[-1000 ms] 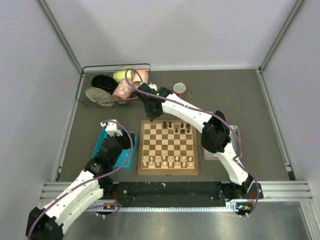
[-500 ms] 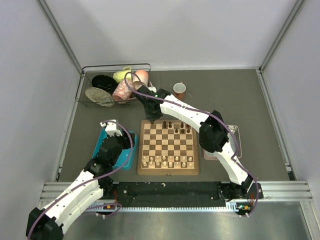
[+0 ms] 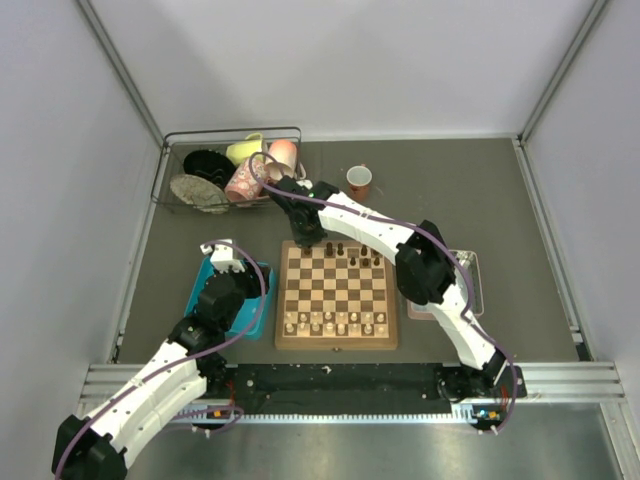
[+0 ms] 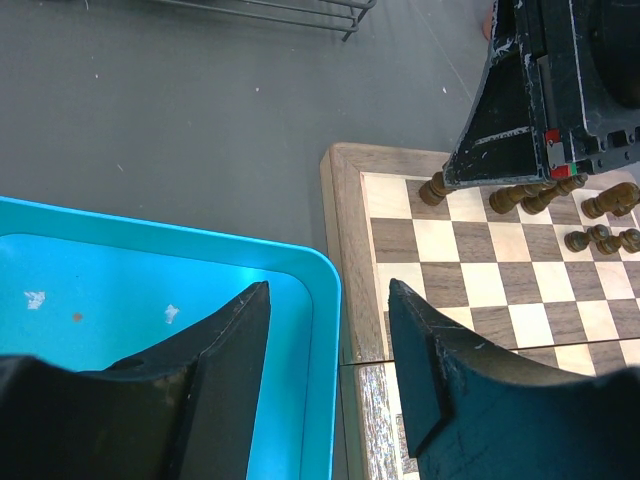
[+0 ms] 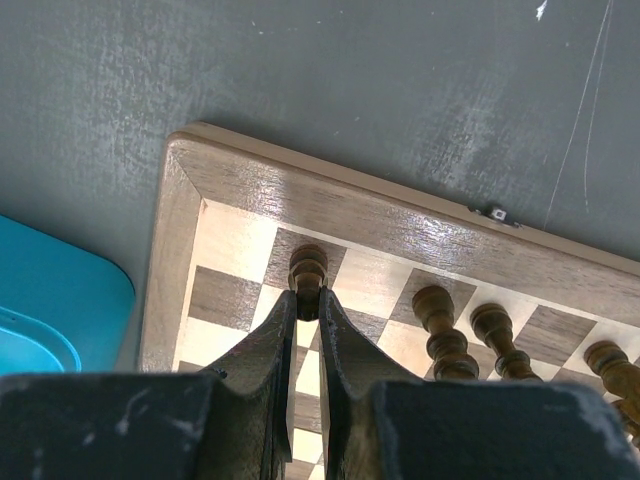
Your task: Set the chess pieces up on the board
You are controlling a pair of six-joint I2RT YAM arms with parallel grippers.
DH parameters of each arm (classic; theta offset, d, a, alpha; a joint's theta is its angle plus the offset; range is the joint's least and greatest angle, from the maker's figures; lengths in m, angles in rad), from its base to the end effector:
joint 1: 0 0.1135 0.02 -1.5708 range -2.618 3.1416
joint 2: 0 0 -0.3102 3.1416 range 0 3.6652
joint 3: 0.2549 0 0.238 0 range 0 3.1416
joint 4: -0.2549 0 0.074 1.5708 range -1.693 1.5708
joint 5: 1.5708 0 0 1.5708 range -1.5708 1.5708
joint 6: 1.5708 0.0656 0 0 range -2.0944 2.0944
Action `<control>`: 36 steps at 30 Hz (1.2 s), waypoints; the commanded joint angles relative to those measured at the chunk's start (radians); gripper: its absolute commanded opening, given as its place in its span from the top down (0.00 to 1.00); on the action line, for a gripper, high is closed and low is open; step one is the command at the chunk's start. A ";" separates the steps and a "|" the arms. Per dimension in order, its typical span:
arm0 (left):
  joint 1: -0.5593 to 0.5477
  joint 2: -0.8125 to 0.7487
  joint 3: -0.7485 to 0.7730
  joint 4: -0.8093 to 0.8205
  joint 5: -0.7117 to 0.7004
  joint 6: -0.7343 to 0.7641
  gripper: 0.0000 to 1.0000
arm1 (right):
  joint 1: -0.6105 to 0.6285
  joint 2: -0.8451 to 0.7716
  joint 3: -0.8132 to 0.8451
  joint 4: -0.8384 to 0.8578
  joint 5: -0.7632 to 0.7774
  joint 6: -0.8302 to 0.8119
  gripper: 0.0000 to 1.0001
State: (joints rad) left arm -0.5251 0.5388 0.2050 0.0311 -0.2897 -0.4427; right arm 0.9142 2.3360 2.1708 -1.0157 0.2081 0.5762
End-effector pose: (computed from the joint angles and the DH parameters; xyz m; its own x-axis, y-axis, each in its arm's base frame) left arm 0.1147 -0.0448 0.2131 -0.3378 -0.2787 -0.8990 0.1104 0.9368 -0.3320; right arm 0.3309 0.4071 0.2307 -0.8696 -0.2550 -0.4228 -0.3020 0.9521 0.0468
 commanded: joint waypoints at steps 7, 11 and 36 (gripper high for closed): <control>0.004 -0.005 -0.003 0.043 -0.009 -0.001 0.44 | 0.012 0.005 -0.003 0.006 -0.018 -0.018 1.00; 0.004 -0.005 -0.003 0.043 -0.011 0.001 0.44 | 0.012 0.006 -0.003 0.006 -0.027 -0.021 1.00; 0.004 -0.005 -0.003 0.044 -0.006 0.004 0.44 | 0.012 -0.041 -0.040 0.077 -0.072 -0.026 0.71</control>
State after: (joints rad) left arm -0.5251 0.5392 0.2050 0.0311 -0.2893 -0.4427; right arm 0.9142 2.3360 2.1582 -0.9913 0.1627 0.5575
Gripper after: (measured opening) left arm 0.558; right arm 0.275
